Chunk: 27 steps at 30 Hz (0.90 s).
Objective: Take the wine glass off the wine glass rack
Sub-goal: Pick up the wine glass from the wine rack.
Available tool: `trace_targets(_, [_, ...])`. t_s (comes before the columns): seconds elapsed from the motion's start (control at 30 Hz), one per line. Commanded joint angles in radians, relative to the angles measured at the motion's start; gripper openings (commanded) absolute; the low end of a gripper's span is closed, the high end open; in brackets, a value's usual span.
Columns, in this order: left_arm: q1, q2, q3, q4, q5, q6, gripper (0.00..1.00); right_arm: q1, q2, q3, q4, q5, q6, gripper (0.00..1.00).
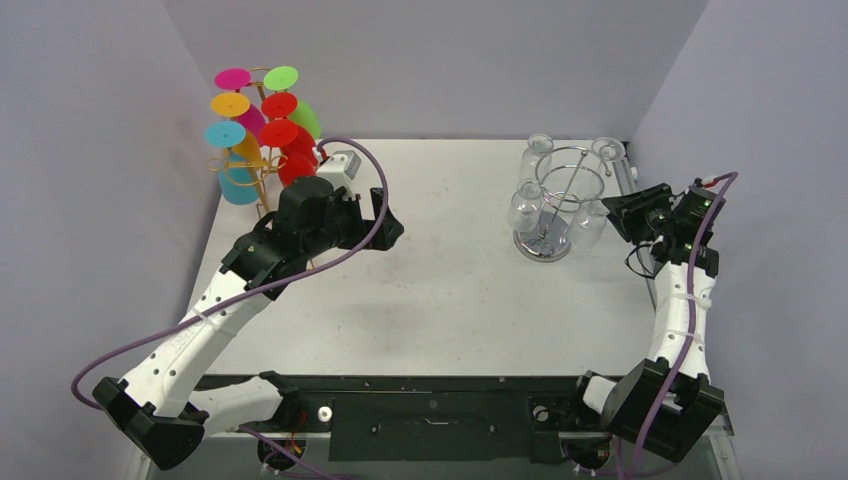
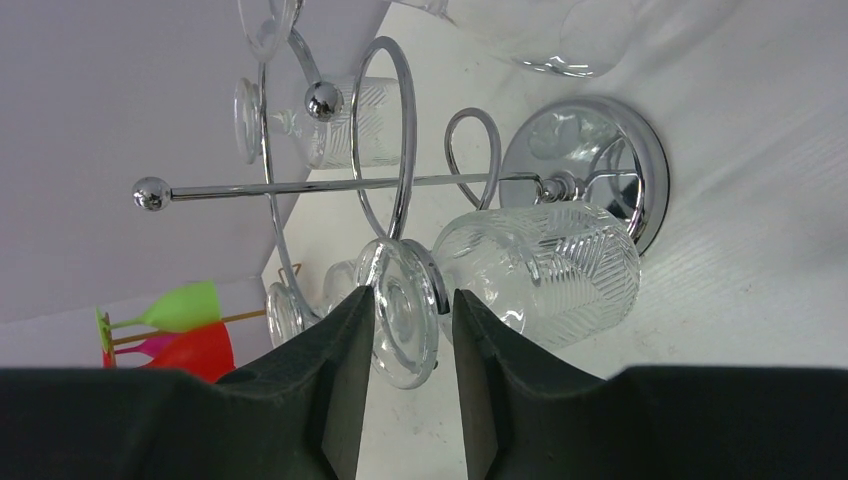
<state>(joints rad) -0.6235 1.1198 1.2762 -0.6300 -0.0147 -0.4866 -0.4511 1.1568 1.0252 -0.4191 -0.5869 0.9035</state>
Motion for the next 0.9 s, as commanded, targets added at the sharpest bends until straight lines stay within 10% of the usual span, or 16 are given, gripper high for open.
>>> trace_targets(0.0, [0.011, -0.009, -0.001, 0.062, 0.015, 0.003, 0.96, 0.006, 0.006, -0.021, 0.054, -0.023, 0.004, 0.31])
trace_targets(0.87, [0.016, -0.003, -0.005, 0.063, 0.015, -0.007, 0.96, 0.017, -0.027, -0.007, -0.01, 0.023, -0.03, 0.05])
